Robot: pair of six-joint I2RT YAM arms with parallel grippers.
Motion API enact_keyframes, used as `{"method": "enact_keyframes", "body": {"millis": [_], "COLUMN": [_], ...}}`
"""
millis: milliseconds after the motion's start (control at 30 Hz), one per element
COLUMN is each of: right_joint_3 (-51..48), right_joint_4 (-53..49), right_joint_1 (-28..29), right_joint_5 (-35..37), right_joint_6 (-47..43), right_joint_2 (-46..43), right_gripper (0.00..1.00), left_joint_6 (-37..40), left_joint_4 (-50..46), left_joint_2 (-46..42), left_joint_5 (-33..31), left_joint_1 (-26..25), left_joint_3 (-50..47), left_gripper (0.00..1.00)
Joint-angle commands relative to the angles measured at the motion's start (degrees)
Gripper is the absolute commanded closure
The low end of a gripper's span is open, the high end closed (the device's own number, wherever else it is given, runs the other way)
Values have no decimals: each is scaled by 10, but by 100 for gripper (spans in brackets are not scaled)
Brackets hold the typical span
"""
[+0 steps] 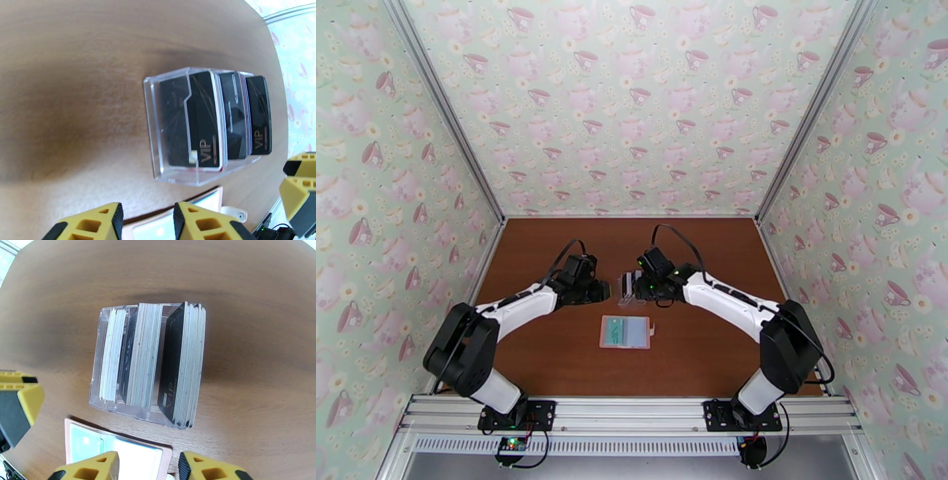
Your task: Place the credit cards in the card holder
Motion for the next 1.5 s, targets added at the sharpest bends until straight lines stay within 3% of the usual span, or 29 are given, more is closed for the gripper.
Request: {"method": "enact_keyframes", "body": {"millis": [0, 100, 433, 1167, 1467], "right_joint_3": [-35, -71, -103, -116, -121], "right_joint_4": [37, 78, 107, 112, 115], "right_joint_1": [2, 8, 49, 50, 51], "right_joint_5": [-54, -93, -97, -68, -66], "right_joint_6": [6, 24, 41, 35, 38], "right_joint_2": [-22, -28, 18, 71, 74], "right_gripper": [57, 62, 67, 67, 67], "left_joint_6": [3, 3, 11, -13, -24], "left_joint_4": [29, 41, 29, -4, -7], "left_joint_2": [27, 31, -19, -85, -94], "left_joint_5": [38, 49, 48, 5, -15], "left_joint_1": [4, 4, -1, -91, -103], "left_joint_3": [5, -7, -69, -158, -172], "left_gripper": [58, 59, 59, 59, 59]}}
